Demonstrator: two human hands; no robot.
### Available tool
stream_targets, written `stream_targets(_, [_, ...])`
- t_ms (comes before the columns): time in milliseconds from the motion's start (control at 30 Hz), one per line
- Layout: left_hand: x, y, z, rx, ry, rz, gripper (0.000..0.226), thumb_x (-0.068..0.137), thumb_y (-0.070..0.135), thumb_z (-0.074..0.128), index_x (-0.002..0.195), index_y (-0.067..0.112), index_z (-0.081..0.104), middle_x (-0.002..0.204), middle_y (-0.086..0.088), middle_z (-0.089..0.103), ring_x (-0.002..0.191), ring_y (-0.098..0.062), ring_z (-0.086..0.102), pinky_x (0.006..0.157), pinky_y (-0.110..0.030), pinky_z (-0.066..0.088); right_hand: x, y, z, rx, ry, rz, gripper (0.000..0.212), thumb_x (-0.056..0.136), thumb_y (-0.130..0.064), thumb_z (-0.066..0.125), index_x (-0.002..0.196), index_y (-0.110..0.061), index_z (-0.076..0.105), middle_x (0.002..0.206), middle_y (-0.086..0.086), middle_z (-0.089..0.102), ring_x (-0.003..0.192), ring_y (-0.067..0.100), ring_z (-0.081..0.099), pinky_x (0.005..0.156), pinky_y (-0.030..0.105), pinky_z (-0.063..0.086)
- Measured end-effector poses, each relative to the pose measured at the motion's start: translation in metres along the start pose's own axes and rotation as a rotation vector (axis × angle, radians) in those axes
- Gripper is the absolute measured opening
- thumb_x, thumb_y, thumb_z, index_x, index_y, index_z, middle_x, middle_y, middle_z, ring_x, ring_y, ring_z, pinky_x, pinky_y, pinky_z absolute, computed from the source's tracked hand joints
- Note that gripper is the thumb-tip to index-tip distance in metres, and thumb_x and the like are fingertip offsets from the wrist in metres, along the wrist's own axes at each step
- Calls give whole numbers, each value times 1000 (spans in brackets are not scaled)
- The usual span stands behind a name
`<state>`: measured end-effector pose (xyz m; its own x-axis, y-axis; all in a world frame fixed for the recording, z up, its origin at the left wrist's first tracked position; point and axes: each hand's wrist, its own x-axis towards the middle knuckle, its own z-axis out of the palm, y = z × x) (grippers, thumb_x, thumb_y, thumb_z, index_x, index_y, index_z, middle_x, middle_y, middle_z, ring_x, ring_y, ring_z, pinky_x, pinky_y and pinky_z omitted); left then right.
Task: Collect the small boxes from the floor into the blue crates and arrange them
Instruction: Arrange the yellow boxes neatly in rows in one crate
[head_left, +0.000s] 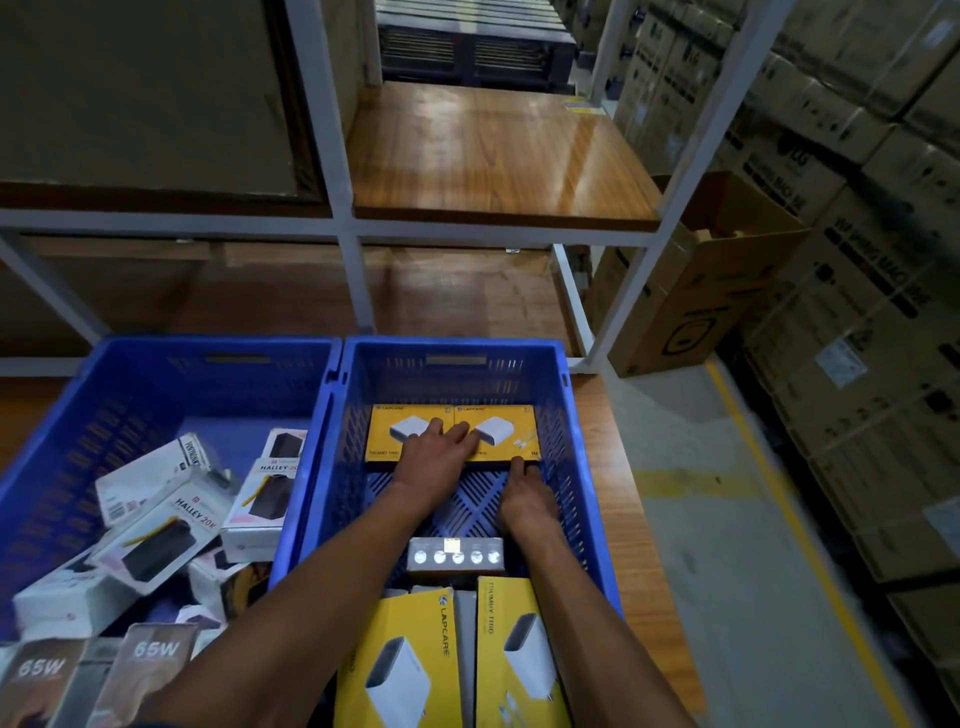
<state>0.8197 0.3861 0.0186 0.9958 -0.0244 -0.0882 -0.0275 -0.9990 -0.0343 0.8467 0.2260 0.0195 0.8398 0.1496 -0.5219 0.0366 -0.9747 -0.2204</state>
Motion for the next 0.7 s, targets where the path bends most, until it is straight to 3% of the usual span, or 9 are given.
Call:
stream_targets(100, [3,-3,-9,-28,-39,-3,57,100,16,61,152,32,43,156,1,47,123,-33,50,73,-45,55,-2,1,-3,8,-13,-7,68,93,-9,69,147,-16,29,146,15,40,134,41,49,104,53,47])
stream_targets(200, [7,-7,-38,-188,-178,-37,62,100,16,63,149,50,46,152,0,55,129,-32,54,90,-50,50,-3,2,-10,47,-80,-20,74,91,-8,69,152,-13,28,150,19,38,138,43,46,108,53,45])
stream_targets(267, [10,-13,-49,-327,-255,-69,50,102,33,62,150,43,48,151,-4,55,133,-32,53,98,-47,48,-5,1,-16,70,-136,-29,73,92,-13,65,156,-11,28,152,22,41,137,43,47,109,50,47])
stream_targets(333, [5,-20,-54,-420,-306,-87,47,101,49,59,146,33,53,149,-5,57,131,-31,55,102,-44,49,-18,-4,-27,91,-165,-97,53,98,-20,57,148,-7,42,145,22,52,129,39,54,99,43,50])
stream_targets(400, [-7,-25,-58,-473,-334,-67,42,103,54,55,136,29,63,141,-2,63,123,-28,59,101,-45,50,-34,-9,-39,162,-180,-229,40,105,-34,51,136,-9,56,133,16,61,117,34,60,86,36,46])
stream_targets(467, [-21,-30,-63,-538,-333,-41,37,107,48,51,129,24,68,133,-3,68,115,-27,61,98,-44,51,-52,-12,-49,319,-298,-340,54,101,-59,53,136,-19,60,130,8,65,106,26,63,81,38,48])
stream_targets(533, [-35,-32,-66,-598,-291,-59,34,108,42,51,129,22,69,132,-3,69,114,-26,62,96,-41,51,-70,-12,-57,384,-430,-446,72,85,-77,63,138,-28,59,134,-1,63,110,21,64,90,44,54])
stream_targets(633, [-54,-34,-64,-660,-239,-131,33,109,39,51,133,22,66,135,-5,65,121,-28,61,95,-38,49,-81,-7,-56,247,-536,-583,79,80,-62,81,145,-29,51,138,-7,60,125,14,60,107,38,50])
stream_targets(700, [-64,-35,-64,-697,-225,-172,33,109,39,50,134,24,65,132,-7,65,116,-28,63,89,-38,52,-85,-7,-53,119,-489,-657,73,83,-52,83,145,-26,54,142,-6,59,128,14,57,110,38,48])
